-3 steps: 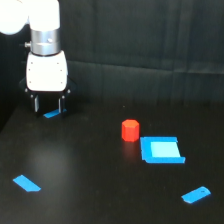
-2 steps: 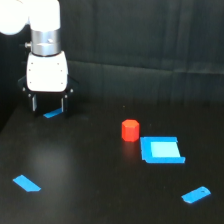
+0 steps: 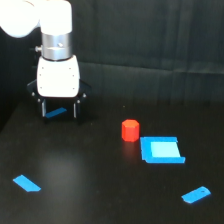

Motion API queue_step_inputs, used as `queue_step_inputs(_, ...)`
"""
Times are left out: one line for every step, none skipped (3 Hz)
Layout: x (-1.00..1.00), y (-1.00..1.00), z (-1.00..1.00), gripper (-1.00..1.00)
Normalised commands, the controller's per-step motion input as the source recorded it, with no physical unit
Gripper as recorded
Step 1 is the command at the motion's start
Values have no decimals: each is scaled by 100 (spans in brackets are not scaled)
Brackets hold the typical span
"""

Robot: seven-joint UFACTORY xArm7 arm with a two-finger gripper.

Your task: Pick up the red object from the table

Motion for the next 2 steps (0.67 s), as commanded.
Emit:
queue_step_inputs(100,-8,-14,100)
queue_step_inputs(95,9,-26,99)
